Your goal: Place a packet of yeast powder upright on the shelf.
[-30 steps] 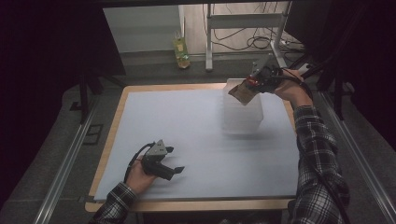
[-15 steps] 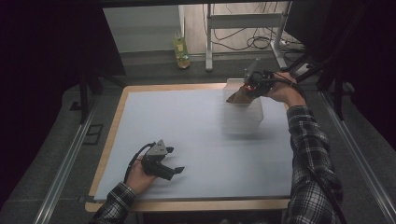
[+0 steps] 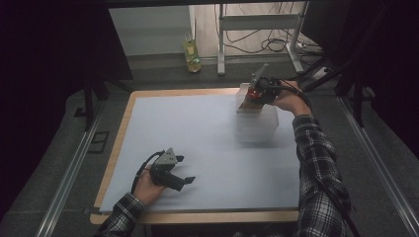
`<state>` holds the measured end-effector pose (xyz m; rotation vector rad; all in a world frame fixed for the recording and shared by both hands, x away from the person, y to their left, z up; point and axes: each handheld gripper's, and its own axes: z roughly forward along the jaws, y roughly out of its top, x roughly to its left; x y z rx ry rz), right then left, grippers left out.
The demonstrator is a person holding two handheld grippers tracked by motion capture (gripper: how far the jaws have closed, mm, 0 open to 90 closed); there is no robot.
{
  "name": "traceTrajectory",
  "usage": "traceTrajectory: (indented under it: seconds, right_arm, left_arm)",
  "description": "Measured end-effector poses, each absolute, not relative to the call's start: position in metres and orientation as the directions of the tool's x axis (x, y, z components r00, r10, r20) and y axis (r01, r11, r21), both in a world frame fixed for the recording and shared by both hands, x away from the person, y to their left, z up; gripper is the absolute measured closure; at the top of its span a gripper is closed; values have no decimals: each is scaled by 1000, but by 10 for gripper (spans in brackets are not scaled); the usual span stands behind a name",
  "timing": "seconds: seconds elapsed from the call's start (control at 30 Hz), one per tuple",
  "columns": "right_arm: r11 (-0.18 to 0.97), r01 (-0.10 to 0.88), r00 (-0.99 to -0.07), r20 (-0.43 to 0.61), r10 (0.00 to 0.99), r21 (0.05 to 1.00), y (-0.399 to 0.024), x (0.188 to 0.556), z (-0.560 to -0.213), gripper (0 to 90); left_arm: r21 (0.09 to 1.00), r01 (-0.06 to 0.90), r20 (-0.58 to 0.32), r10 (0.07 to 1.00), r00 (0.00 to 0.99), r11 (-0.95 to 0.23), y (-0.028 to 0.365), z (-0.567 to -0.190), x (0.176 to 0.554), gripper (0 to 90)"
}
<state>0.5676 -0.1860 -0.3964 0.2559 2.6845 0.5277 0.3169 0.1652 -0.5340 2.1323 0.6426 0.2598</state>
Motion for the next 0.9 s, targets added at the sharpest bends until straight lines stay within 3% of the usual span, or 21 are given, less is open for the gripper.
traceTrajectory:
  seconds: [0.47, 0.9]
  right_arm:
    - [863, 164, -889, -309, 340, 478, -192, 562, -393, 475]
    - [831, 166, -871, -315, 376, 531, -199, 556, -383, 382]
  left_arm:
    - [799, 351, -45, 534, 845, -488, 165, -534, 317, 94]
    - [799, 348, -41, 533, 845, -491, 164, -534, 317, 91]
